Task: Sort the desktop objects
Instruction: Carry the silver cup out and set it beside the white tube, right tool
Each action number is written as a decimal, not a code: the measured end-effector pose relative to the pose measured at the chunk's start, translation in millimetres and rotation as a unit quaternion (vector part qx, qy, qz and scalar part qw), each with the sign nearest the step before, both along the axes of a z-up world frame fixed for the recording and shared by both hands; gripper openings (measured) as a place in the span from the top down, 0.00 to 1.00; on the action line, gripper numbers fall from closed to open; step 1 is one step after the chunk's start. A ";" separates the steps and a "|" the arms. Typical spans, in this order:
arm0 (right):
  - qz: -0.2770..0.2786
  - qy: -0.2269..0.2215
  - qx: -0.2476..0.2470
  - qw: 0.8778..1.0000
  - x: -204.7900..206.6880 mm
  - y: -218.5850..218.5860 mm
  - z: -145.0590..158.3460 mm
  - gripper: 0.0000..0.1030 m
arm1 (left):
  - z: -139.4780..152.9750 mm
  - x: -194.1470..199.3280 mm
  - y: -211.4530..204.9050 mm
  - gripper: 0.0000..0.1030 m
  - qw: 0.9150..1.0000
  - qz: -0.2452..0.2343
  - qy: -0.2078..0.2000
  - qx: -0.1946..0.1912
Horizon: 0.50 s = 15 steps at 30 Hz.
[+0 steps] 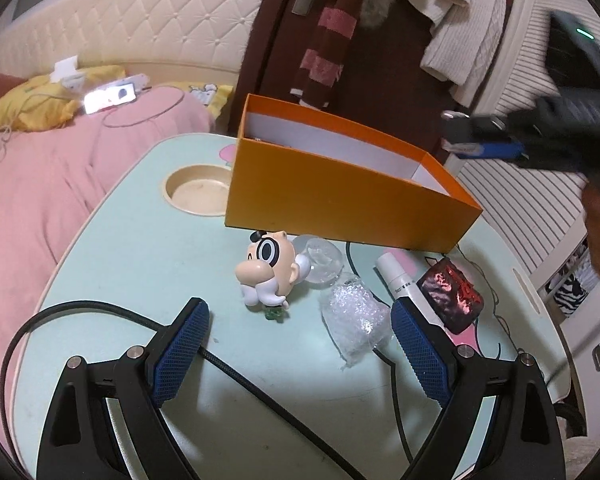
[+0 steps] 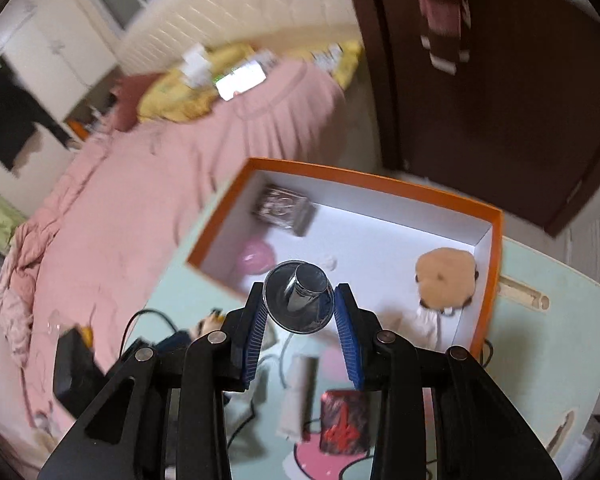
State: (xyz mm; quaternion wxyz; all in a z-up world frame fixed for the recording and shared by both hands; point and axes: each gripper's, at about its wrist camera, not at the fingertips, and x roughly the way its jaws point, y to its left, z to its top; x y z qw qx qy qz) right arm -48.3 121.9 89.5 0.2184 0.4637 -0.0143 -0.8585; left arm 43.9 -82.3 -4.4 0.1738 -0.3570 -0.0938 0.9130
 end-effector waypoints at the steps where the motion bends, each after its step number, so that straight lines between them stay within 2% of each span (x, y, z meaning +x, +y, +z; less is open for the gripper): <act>1: -0.001 0.025 0.009 1.000 11.5 -2.1 2.6 0.65 | 0.2 0.5 0.4 0.11 1.000 0.001 0.001 0.000; 2: 0.000 0.042 0.015 0.999 22.1 -4.8 -3.8 0.65 | 0.0 0.8 0.5 0.11 1.000 0.001 0.002 0.000; 6: 0.015 0.037 0.012 0.999 48.9 -14.4 -33.5 0.65 | -0.1 2.1 1.8 0.11 1.000 0.001 0.003 -0.007; 9: 0.008 0.037 0.024 0.999 50.4 -19.0 -52.2 0.65 | 0.4 2.8 2.3 0.11 1.000 0.002 0.007 -0.012; 15: -0.007 0.040 0.023 0.999 35.8 -25.4 -67.9 0.65 | 0.6 4.2 3.0 0.11 1.000 0.004 0.012 -0.020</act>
